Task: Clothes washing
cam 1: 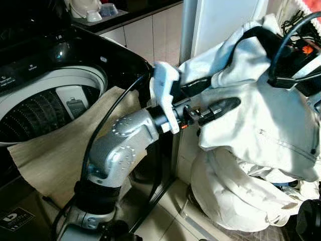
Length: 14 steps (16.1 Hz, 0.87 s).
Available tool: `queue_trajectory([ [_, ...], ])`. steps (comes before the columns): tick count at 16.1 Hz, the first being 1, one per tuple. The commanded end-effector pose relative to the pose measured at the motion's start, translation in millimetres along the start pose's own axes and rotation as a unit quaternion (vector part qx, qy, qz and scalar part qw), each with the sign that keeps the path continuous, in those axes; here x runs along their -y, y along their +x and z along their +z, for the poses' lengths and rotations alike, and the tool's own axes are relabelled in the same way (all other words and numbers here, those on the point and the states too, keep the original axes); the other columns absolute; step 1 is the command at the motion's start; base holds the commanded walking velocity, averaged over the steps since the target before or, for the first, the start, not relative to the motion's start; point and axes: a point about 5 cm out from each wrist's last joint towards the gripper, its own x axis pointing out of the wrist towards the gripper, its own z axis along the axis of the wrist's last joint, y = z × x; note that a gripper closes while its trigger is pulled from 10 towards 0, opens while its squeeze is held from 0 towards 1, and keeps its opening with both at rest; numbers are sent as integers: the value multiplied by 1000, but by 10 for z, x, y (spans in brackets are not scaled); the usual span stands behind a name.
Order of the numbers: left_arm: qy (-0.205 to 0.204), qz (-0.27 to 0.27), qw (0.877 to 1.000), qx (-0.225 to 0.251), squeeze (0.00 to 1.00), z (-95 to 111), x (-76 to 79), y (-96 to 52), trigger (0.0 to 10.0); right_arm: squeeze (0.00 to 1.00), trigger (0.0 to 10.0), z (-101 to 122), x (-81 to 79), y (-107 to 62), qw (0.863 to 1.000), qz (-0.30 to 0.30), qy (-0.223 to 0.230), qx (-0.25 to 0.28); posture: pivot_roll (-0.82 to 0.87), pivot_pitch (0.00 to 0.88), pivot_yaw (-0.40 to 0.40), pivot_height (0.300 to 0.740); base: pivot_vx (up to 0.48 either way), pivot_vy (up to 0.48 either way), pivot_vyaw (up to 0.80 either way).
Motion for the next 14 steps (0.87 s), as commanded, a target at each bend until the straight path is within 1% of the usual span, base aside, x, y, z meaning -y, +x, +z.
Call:
queue_trajectory([
  [1, 4, 0, 1000, -9, 1000, -14, -1, -1, 10000, 0, 0, 28, -80, -18, 1000, 18, -7, 6, -170, 0, 47, 740, 0, 0, 0],
  [2, -4, -16, 1000, -14, 1000, -21, 37, -13, 10000, 0, 0, 26, -79, -20, 1000, 17, -8, 5, -169, 0, 47, 740, 0, 0, 0],
  [4, 2, -34, 999, -42, 1000, -84, 91, -38, 10000, 0, 0, 16, -71, -15, 1000, 13, -9, 3, -168, 0, 47, 740, 0, 0, 0],
  [6, 1, -12, 997, -74, 1000, -168, 53, -53, 10000, 0, 0, 14, -73, -9, 1000, 13, -8, 4, -167, 0, 48, 740, 0, 0, 0],
  [7, -9, -14, 997, -82, 439, -191, 50, -74, 7333, 0, 0, 15, -70, -10, 1000, 12, -8, 5, -169, 0, 49, 740, 0, 0, 0],
  [8, -17, -15, 996, -83, 27, -198, 52, -85, 4941, 0, 0, 17, -66, -11, 1000, 11, -8, 5, -169, 0, 50, 740, 0, 0, 0],
  [9, -17, -15, 996, -89, 0, -211, 51, -108, 2549, 0, 0, 18, -58, -13, 1000, 8, -10, 5, -169, 0, 50, 740, 0, 0, 0],
  [10, -8, -8, 994, -109, 0, -258, 36, -133, 0, 0, 0, 19, -53, -13, 1000, 6, -10, 5, -169, 0, 49, 740, 0, 0, 0],
  [12, 0, -4, 994, -114, 0, -275, 30, -136, 0, 0, 0, 18, -51, -12, 1000, 6, -10, 5, -168, 0, 48, 740, 0, 0, 0],
  [14, -16, -4, 995, -101, 0, -251, 46, -120, 0, 0, 0, 18, -53, -7, 1000, 6, -9, 5, -168, 0, 47, 740, 0, 0, 0],
])
